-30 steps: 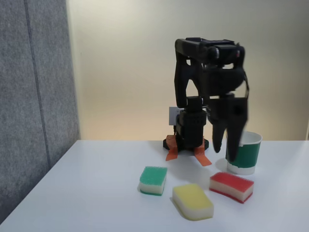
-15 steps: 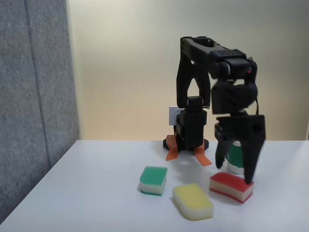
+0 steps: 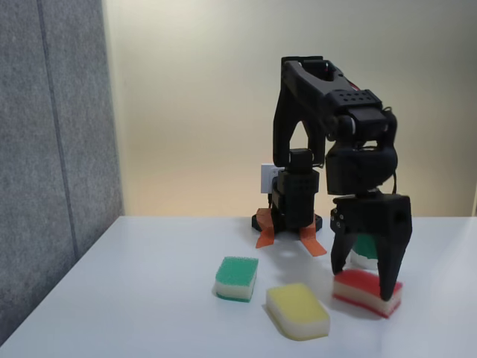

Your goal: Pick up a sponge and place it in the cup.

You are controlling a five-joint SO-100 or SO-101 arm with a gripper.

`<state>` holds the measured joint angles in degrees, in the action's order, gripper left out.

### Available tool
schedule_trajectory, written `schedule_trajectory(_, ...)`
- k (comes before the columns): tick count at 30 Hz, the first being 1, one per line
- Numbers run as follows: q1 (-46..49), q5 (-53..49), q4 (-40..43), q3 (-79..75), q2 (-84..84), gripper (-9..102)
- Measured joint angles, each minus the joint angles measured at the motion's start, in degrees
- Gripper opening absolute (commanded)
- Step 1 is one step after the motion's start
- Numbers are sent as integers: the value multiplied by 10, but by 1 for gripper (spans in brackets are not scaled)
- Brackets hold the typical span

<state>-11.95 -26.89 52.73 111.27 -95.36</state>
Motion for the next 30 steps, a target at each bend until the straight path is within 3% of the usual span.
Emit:
schedule_trajectory(3,-6,-10,-4,1,12,34)
schedule_trajectory(7,-6,-17,-13,1,12,19)
schedule_trajectory(10,-7,-12,-14,6,12,0)
schedule_trajectory(22,-23,7,-4,12,21,0)
schedule_trajectory(30,-11,34,120,-60,7,0)
